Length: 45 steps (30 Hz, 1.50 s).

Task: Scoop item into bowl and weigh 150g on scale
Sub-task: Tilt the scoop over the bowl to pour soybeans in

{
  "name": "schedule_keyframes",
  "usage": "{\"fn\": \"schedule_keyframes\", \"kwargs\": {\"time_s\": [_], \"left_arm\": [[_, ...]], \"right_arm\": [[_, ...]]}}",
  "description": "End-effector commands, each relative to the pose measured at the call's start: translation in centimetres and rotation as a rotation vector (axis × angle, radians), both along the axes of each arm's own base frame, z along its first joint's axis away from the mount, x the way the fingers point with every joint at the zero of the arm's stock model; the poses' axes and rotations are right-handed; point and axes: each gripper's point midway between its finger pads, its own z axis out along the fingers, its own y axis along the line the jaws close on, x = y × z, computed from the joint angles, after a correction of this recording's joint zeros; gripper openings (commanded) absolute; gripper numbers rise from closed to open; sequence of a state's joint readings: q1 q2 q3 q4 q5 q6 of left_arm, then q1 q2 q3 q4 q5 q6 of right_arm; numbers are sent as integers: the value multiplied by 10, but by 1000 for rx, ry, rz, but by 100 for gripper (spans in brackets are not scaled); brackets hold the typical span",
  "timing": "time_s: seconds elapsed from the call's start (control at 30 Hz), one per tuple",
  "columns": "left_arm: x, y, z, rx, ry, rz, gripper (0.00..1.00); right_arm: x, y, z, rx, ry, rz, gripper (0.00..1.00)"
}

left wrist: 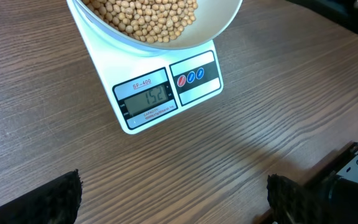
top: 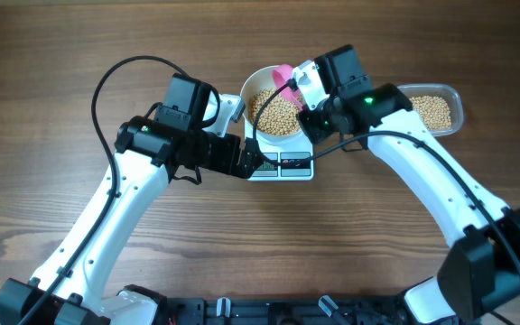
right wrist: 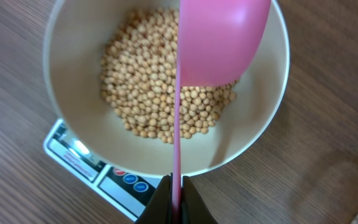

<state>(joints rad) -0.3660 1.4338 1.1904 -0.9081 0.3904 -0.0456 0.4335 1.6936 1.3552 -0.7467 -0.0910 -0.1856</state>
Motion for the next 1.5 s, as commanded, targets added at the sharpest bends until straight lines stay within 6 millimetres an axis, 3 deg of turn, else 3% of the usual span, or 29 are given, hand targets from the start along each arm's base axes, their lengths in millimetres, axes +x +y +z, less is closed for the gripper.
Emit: {"fn": "schedule_keyframes", "kwargs": {"time_s": [0.0,0.2,0.37,1.4,1.47], "left_arm": [[1,-2,1,-6,-8,-16,100],[1,-2,1,-6,-8,-16,100],[1,-2,1,-6,-8,-16,100],[1,-2,1,-6,-8,-16,100],[1,-2,1,-6,-8,-16,100]], "right_arm": [[3,-2,-6,-38,-6,7,4],[3,-4,0,-30,10,-46,4],[-3,15,21,83,57,-30,4],[-1,16,22,113,66,-87,5],[-1,16,22,115,69,-92,9]]}}
